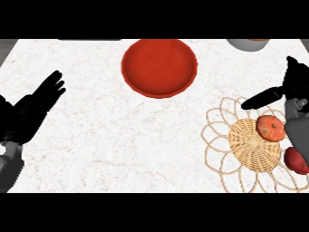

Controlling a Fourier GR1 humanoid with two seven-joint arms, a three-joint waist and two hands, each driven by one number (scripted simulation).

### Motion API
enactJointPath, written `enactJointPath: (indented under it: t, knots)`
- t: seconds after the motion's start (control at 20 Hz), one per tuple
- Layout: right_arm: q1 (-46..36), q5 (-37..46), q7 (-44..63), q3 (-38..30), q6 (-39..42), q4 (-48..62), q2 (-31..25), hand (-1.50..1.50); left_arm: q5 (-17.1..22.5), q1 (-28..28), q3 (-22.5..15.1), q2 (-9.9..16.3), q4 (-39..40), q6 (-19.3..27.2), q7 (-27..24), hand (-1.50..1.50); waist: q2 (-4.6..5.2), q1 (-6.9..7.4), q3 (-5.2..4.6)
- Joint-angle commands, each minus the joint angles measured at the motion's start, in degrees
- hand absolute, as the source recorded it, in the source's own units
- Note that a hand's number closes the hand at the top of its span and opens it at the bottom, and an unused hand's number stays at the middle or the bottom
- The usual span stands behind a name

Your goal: Pick the squash from the placemat and place it in the bowl

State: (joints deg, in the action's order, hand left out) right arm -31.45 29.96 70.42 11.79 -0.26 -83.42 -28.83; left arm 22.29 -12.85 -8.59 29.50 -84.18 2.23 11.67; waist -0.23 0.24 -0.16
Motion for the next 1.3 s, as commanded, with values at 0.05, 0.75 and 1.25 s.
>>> enactJointPath:
  t: [0.05,0.75,1.25]
  knots:
    - [-1.2,-0.2,12.8,-0.7,6.4,0.9,1.1,-1.5,-0.1,1.6,1.3,0.3,0.7,-1.5,-1.7,0.0,0.03,-0.18,0.06]
    - [0.2,2.5,12.4,-3.0,8.2,4.8,5.0,-1.5,-1.7,-1.0,2.0,-1.9,0.5,-0.9,1.2,0.0,0.21,-0.16,0.11]
    - [3.9,4.3,7.1,-7.4,7.4,8.0,6.8,-1.5,-1.8,1.9,4.3,-1.3,-1.5,-2.8,1.4,0.0,0.14,0.08,0.15]
